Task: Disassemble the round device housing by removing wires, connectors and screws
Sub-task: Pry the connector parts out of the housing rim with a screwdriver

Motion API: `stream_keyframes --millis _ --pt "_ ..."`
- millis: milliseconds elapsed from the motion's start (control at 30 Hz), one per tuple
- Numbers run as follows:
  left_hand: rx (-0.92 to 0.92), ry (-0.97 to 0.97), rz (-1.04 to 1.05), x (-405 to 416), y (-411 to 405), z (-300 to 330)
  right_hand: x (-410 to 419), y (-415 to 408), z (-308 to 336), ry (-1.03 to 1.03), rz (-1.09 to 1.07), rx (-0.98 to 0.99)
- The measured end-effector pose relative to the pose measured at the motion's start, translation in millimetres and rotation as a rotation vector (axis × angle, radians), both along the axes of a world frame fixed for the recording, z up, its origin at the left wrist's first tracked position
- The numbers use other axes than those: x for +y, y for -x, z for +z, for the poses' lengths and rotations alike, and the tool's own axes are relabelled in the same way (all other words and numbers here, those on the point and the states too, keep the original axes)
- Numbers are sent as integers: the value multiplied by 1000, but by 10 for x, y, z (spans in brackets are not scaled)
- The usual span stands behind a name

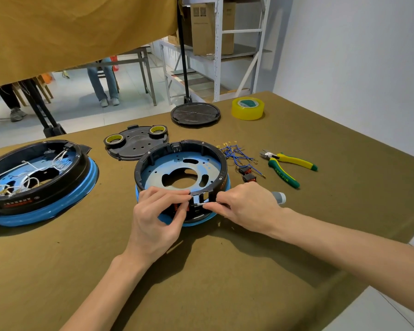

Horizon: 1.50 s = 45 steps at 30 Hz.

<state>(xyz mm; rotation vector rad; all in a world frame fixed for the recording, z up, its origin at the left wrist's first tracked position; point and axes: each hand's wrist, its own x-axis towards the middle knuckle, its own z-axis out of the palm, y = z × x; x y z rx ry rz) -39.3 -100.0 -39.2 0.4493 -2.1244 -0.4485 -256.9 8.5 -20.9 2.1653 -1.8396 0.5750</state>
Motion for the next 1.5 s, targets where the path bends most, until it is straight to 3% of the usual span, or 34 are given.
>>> stream_keyframes --millis 200,700,967,1100,1300,1500 --pt "-8 -2 2 -2 -8 -5 9 -8 -36 3 5 -5" --pt "-8 -3 -18 6 -26 13 -16 -26 160 -77 -14 218" --pt "-49 8 -46 -67 -55 20 -66 -116 451 50 -156 369" --pt "-32 -8 -61 -54 -49 30 -219 -27 481 -29 -44 519" --pt "-14 -24 -55 -51 -23 21 -397 49 567 -122 121 573" --pt "-11 -1 -68 -87 -54 10 -477 -10 632 -237 155 640"
